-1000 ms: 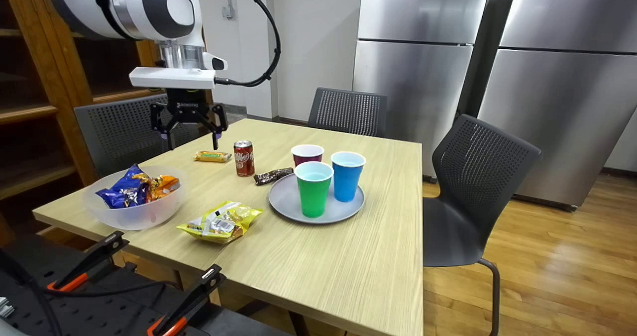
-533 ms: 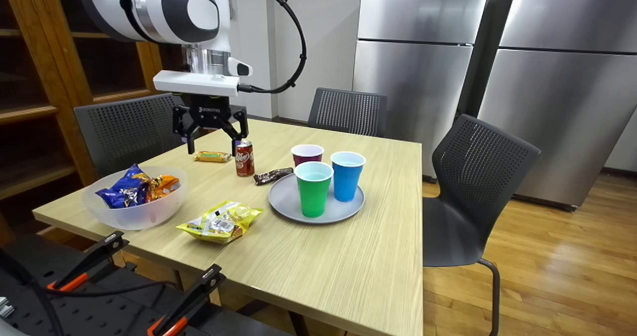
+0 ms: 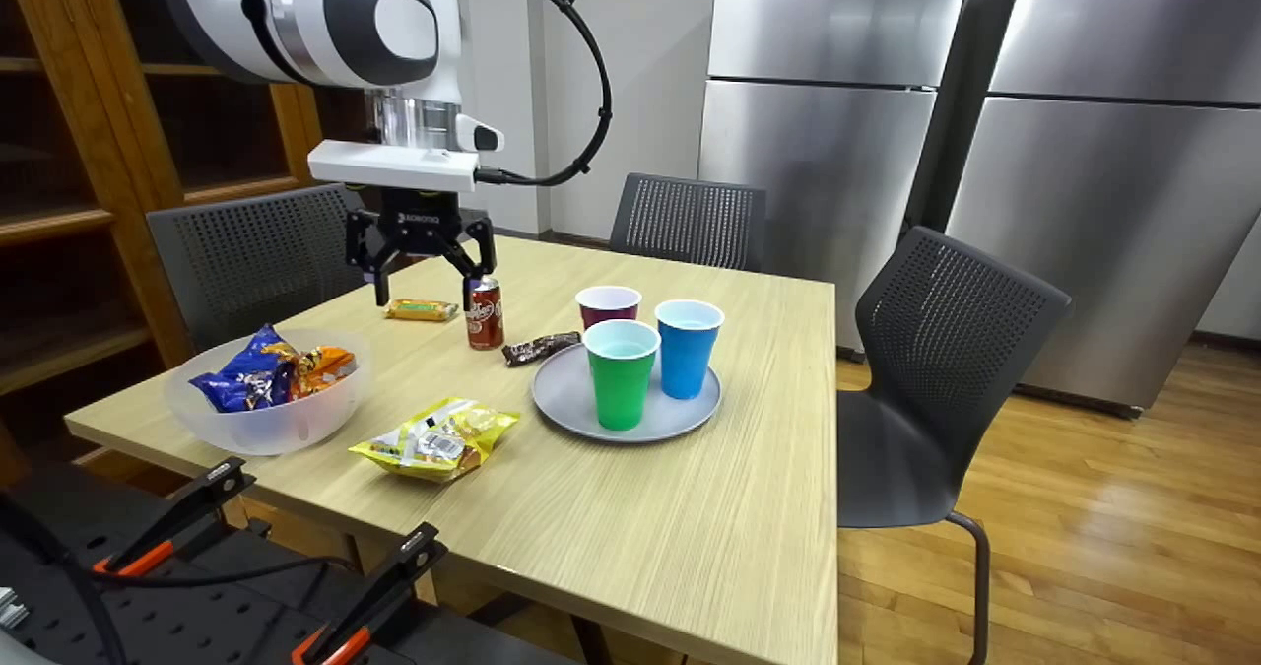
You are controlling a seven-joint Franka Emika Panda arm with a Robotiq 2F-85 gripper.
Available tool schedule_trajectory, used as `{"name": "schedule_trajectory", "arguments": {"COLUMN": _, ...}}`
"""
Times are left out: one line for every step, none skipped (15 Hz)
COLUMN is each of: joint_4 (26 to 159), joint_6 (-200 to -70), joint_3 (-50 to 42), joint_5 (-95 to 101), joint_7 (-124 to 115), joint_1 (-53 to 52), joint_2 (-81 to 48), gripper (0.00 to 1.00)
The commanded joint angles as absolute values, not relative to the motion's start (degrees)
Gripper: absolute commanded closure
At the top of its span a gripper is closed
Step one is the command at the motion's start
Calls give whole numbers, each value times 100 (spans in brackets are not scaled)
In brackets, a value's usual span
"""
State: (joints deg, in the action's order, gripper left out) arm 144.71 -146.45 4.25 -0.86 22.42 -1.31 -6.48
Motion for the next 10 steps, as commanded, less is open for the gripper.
{"name": "schedule_trajectory", "arguments": {"joint_4": 14388, "joint_6": -14621, "joint_3": 380, "joint_5": -180, "joint_7": 2478, "joint_1": -18, "joint_2": -691, "gripper": 0}}
{"name": "schedule_trajectory", "arguments": {"joint_4": 14367, "joint_6": -14585, "joint_3": 358, "joint_5": -268, "joint_7": 2580, "joint_1": 27, "joint_2": -703, "gripper": 0}}
{"name": "schedule_trajectory", "arguments": {"joint_4": 14362, "joint_6": -14614, "joint_3": 319, "joint_5": -280, "joint_7": 2600, "joint_1": 66, "joint_2": -719, "gripper": 0}}
{"name": "schedule_trajectory", "arguments": {"joint_4": 14343, "joint_6": -14570, "joint_3": 299, "joint_5": -378, "joint_7": 2721, "joint_1": 126, "joint_2": -742, "gripper": 0}}
{"name": "schedule_trajectory", "arguments": {"joint_4": 14333, "joint_6": -14562, "joint_3": 272, "joint_5": -454, "joint_7": 2803, "joint_1": 176, "joint_2": -764, "gripper": 0}}
{"name": "schedule_trajectory", "arguments": {"joint_4": 14327, "joint_6": -14529, "joint_3": 255, "joint_5": -559, "joint_7": 2908, "joint_1": 236, "joint_2": -784, "gripper": 0}}
{"name": "schedule_trajectory", "arguments": {"joint_4": 14324, "joint_6": -14502, "joint_3": 237, "joint_5": -650, "joint_7": 2992, "joint_1": 287, "joint_2": -804, "gripper": 0}}
{"name": "schedule_trajectory", "arguments": {"joint_4": 14310, "joint_6": -14461, "joint_3": 227, "joint_5": -737, "joint_7": 3060, "joint_1": 335, "joint_2": -830, "gripper": 0}}
{"name": "schedule_trajectory", "arguments": {"joint_4": 14295, "joint_6": -14400, "joint_3": 229, "joint_5": -823, "joint_7": 3114, "joint_1": 376, "joint_2": -876, "gripper": 0}}
{"name": "schedule_trajectory", "arguments": {"joint_4": 14291, "joint_6": -14392, "joint_3": 214, "joint_5": -820, "joint_7": 3065, "joint_1": 393, "joint_2": -927, "gripper": 0}}
